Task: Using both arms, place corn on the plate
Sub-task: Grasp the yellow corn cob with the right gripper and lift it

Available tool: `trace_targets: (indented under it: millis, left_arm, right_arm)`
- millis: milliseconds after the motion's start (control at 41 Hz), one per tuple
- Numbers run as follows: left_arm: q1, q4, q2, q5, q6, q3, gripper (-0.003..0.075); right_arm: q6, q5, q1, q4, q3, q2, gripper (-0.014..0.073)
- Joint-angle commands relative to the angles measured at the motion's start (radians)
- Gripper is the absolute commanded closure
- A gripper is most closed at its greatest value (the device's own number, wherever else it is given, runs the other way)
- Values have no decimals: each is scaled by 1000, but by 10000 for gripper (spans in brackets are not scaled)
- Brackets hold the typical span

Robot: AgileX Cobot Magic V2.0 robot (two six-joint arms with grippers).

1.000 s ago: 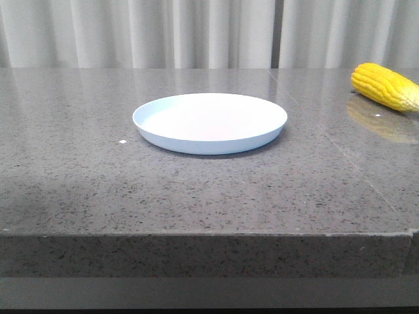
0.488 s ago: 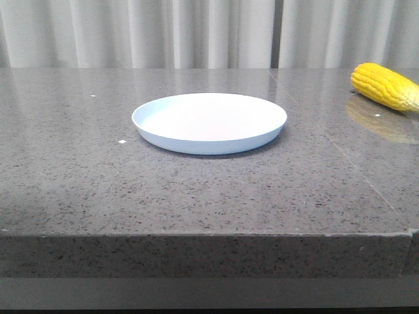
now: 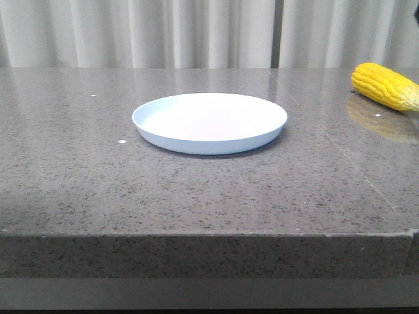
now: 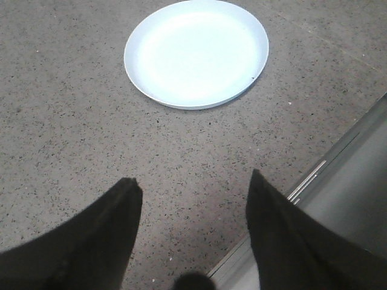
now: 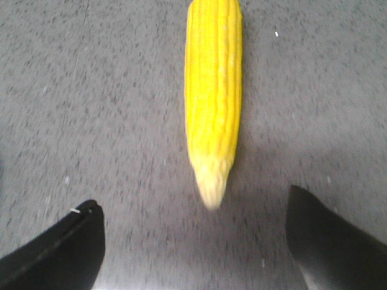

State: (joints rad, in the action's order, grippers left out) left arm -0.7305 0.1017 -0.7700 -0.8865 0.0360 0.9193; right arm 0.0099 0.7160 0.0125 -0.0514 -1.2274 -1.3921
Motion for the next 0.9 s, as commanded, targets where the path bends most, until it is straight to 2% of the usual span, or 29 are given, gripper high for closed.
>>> trace_targets:
  millis: [0, 341, 732, 780, 878]
  left_arm:
    - [-8, 5, 0, 68, -12, 27, 331]
    - [-8, 5, 0, 68, -12, 27, 331]
    - [-8, 5, 0, 68, -12, 27, 331]
    - [-8, 5, 0, 68, -12, 27, 331]
    - [-8, 5, 0, 68, -12, 27, 331]
  right_arm:
    - [-10, -44, 7, 7, -116, -61, -38]
    - [-38, 2, 7, 18, -370, -357, -33]
    - [-38, 0, 7, 20, -454, -513, -25]
    - [-38, 1, 7, 23, -454, -519, 15]
    - [-38, 6, 7, 23, -454, -521, 190]
